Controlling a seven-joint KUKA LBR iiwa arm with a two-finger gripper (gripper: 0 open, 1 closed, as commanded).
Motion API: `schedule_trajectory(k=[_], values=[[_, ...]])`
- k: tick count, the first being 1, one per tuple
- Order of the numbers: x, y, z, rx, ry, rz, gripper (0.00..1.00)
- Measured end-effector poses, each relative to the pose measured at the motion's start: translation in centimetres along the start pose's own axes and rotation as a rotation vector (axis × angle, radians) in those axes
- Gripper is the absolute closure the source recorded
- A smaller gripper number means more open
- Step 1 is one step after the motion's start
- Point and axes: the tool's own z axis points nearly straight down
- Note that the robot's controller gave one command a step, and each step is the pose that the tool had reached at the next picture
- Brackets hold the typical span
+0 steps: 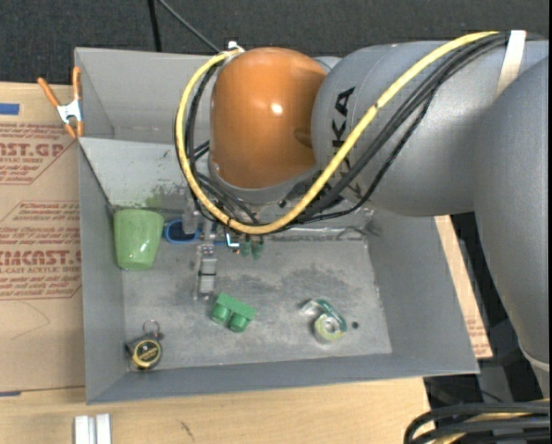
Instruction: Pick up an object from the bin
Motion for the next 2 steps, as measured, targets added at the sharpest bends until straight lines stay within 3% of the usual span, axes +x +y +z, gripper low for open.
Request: schedule_trajectory(k=[1, 2], values=[[5.1, -6.0, 12.3, 0.003, 0.004, 0.026, 0.00], [2.6, -9.8, 13.2, 0.000, -0.007, 0.002, 0.00]])
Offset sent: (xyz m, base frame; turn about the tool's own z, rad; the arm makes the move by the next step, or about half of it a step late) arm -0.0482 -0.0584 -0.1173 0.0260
